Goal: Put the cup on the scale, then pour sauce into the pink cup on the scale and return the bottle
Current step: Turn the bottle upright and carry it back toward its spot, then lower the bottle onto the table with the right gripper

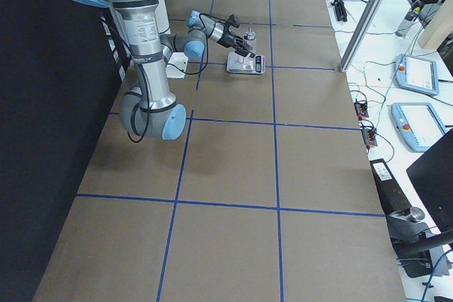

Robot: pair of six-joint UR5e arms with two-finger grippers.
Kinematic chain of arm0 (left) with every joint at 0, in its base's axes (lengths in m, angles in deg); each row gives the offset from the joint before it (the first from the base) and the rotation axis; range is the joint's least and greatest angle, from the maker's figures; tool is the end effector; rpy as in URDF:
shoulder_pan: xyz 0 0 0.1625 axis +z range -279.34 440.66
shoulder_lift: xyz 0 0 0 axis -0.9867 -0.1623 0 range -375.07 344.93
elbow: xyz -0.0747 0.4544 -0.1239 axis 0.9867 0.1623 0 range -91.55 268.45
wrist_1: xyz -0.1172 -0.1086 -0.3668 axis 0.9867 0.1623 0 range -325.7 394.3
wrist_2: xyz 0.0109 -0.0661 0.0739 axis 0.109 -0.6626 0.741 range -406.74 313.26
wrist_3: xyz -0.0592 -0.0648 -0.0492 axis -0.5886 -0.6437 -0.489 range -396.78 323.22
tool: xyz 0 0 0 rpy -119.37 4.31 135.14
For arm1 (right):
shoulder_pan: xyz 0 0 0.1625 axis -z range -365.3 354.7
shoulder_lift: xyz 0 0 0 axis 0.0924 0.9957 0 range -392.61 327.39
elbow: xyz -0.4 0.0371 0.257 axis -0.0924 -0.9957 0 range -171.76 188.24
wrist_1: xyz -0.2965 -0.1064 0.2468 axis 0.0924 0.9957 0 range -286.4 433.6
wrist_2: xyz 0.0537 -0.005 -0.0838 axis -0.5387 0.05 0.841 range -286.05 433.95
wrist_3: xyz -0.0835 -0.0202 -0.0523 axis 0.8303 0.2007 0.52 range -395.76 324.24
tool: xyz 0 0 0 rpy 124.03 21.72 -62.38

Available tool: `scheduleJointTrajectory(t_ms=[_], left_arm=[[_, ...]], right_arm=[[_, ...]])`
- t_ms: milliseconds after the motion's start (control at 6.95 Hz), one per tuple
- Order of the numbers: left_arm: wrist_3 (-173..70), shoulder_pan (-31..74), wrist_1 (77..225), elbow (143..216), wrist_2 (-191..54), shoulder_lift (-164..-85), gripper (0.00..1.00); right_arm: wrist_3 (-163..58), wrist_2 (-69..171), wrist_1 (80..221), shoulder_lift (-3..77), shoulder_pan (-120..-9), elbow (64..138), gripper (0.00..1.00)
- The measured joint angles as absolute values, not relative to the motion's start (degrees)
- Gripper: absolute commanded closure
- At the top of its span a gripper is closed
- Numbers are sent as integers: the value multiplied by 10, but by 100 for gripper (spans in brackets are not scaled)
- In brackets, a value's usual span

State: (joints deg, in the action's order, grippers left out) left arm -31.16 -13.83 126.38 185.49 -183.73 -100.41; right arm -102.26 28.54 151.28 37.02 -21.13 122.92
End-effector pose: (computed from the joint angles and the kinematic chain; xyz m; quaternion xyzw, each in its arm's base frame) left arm -0.0941 -0.4370 0.6828 0.0707 0.3937 0.0246 0.9162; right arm -0.4702 -0.3454 0.2972 0.4629 -0.3063 0.1274 0.8220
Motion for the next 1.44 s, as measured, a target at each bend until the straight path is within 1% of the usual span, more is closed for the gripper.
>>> scheduleJointTrajectory(t_ms=[288, 576, 720, 1008, 1152, 1440], left_arm=[[-312, -138, 1265, 1855, -1838, -1004, 0], [-312, -138, 1265, 1855, -1838, -1005, 0], [-312, -138, 1266, 1855, -1838, -1005, 0], [-312, -138, 1268, 1856, -1837, -1006, 0], [-312, -137, 1269, 1856, -1837, -1006, 0], [-311, -137, 1270, 1856, -1837, -1005, 0]], right_arm=[[-1155, 230, 1511, 419, -232, 1234, 100], [-1161, 224, 1503, 484, -236, 1234, 100], [-1156, 224, 1469, 519, -237, 1233, 100], [-1131, 229, 1352, 587, -238, 1222, 100], [-1128, 235, 1326, 595, -238, 1213, 100], [-1128, 248, 1311, 584, -236, 1194, 100]])
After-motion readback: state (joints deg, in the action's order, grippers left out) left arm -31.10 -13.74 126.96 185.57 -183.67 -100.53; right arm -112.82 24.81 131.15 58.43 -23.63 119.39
